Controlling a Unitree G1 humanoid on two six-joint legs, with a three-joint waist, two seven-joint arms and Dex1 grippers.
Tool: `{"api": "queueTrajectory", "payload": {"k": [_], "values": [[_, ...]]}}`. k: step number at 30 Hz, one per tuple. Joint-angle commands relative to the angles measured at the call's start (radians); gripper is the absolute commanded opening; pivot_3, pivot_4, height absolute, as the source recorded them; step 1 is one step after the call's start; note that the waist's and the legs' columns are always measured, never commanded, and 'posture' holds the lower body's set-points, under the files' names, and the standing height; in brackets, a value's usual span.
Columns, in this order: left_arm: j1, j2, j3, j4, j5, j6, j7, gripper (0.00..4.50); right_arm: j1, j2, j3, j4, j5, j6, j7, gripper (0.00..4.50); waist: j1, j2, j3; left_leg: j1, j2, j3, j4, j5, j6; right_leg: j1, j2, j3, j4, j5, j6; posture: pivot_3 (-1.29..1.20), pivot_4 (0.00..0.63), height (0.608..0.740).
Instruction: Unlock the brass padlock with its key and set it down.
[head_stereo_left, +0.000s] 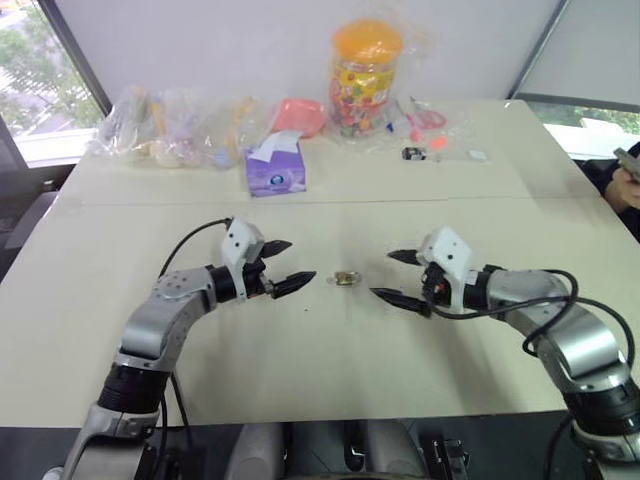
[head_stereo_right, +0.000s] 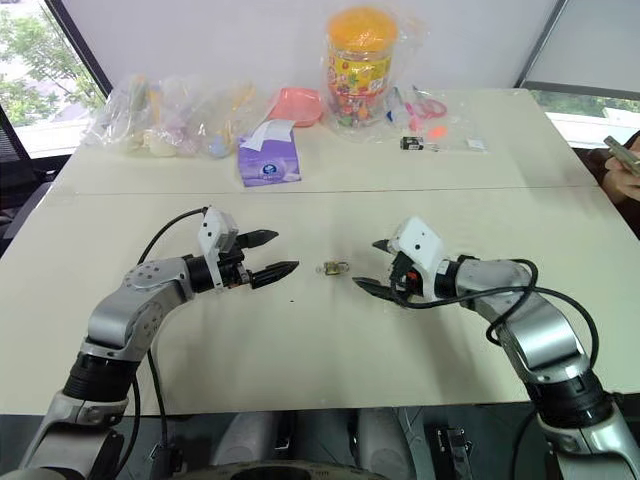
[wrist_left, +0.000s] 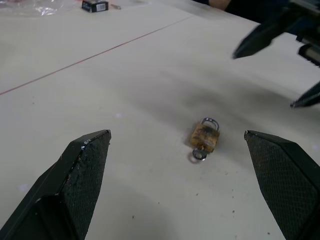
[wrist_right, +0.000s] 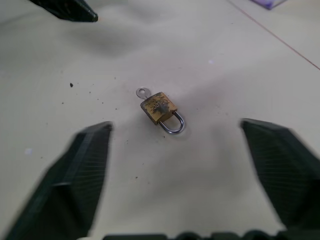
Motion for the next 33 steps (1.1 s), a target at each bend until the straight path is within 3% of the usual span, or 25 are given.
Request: {"api": "queueTrajectory", "payload": {"k": [1,11,19,22,26,28,33], "values": [[-0.019,0.020,-0.006,-0.018,-0.003,-0.003,-0.030,4.50,-0.083,-0.005,0.071,0.102,-0.028,-0.039,0.107,4.47,-0.001,0.000,0.000,0.000,0.000,0.000,0.000,0.000,0.000,0.000,0.000,0.000,0.000,0.000,0.000,0.00,0.150,0.737],[-0.029,0.070,-0.001,-0.035,-0.003,0.010,-0.057,4.50,-0.346,0.156,0.207,0.497,-0.135,-0.154,0.236,4.47,-0.002,0.001,0.001,0.000,0.000,0.001,0.000,0.000,0.000,-0.001,0.000,0.000,0.000,0.002,0.002,0.00,0.150,0.737],[-0.022,0.098,0.010,-0.072,-0.008,0.022,-0.042,4.50,-0.378,0.216,0.278,0.635,-0.237,-0.271,0.300,4.47,-0.001,0.001,0.001,-0.001,0.000,0.001,0.000,0.000,0.000,-0.002,-0.001,0.000,0.001,0.002,0.002,0.00,0.150,0.737],[-0.032,0.105,0.013,-0.072,-0.010,0.029,-0.040,4.50,-0.363,0.216,0.298,0.651,-0.277,-0.311,0.312,3.61,-0.001,0.001,0.001,0.000,0.000,0.001,-0.001,0.000,0.000,-0.002,-0.001,0.000,0.001,0.002,0.002,0.00,0.150,0.737],[-0.043,0.111,0.019,-0.072,-0.016,0.040,-0.039,4.50,-0.338,0.231,0.298,0.628,-0.291,-0.313,0.310,1.48,-0.002,0.001,0.001,0.000,0.000,0.001,-0.001,0.000,0.000,-0.002,-0.001,0.000,0.001,0.002,0.002,0.00,0.150,0.737],[-0.047,0.112,0.019,-0.070,-0.017,0.045,-0.039,4.50,-0.329,0.239,0.296,0.616,-0.294,-0.309,0.304,0.68,-0.002,0.001,0.001,0.000,0.000,0.001,-0.001,0.000,0.000,-0.001,-0.001,0.000,0.001,0.002,0.002,0.00,0.150,0.737],[-0.075,0.102,0.019,-0.058,-0.028,0.073,-0.043,4.50,-0.305,0.228,0.239,0.549,-0.358,-0.395,0.166,0.71,-0.006,0.001,0.000,0.001,0.001,0.001,-0.001,0.000,0.000,-0.001,-0.001,0.000,0.002,0.002,0.002,0.00,0.150,0.737]]}}
